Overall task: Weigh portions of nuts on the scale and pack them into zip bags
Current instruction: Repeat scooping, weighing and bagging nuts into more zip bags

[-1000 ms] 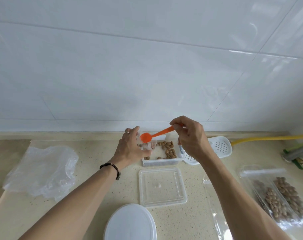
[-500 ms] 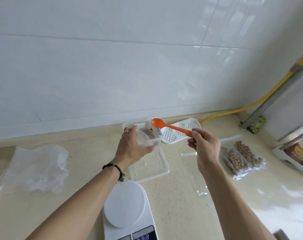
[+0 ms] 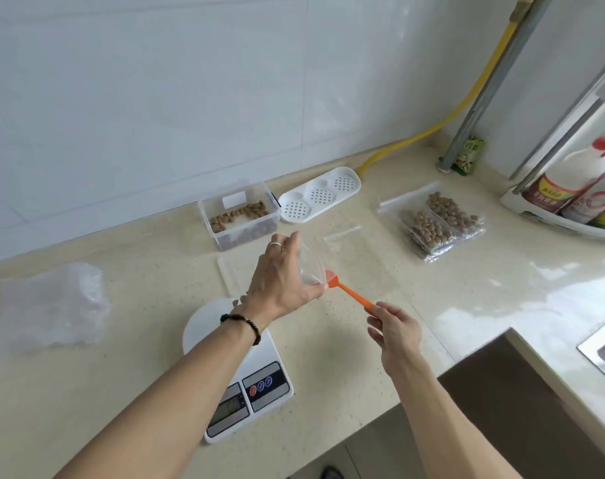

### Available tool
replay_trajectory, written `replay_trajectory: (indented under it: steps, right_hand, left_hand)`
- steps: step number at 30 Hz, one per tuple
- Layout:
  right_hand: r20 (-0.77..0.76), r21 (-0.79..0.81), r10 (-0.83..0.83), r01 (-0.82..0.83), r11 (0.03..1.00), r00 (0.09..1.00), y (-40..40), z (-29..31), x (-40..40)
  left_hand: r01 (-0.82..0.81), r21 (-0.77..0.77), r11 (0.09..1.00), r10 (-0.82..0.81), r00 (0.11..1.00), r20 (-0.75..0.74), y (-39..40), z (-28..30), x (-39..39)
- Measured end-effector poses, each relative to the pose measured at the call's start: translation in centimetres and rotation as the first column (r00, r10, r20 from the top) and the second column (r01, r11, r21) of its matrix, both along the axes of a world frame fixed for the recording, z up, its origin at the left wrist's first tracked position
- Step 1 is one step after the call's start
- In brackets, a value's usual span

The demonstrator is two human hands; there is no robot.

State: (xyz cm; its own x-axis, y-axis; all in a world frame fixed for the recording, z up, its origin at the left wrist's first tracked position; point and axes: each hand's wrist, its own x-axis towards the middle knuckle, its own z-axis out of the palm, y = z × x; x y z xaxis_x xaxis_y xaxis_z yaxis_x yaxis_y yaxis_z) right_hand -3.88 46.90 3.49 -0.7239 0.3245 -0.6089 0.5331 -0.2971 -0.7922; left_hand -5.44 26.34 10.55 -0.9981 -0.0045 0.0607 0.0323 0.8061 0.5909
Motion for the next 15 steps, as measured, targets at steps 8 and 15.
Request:
replay_trajectory:
  steps: [8, 15]
  right_hand:
    - [0.14, 0.367, 0.255, -0.29, 0.884, 0.957, 1.5, -2.8, 1.2]
    - [0.109, 0.572, 0.424, -0.406, 0.713, 0.899, 0.8, -0.6, -0.1]
  left_hand:
    - [0.008, -0.087, 0.996, -0.008, 1.0, -0.003, 1.5, -0.8, 1.6]
    - [-0.026, -0.103, 0.994, 0.025, 1.0, -0.011, 0.8, -0.6, 3.0]
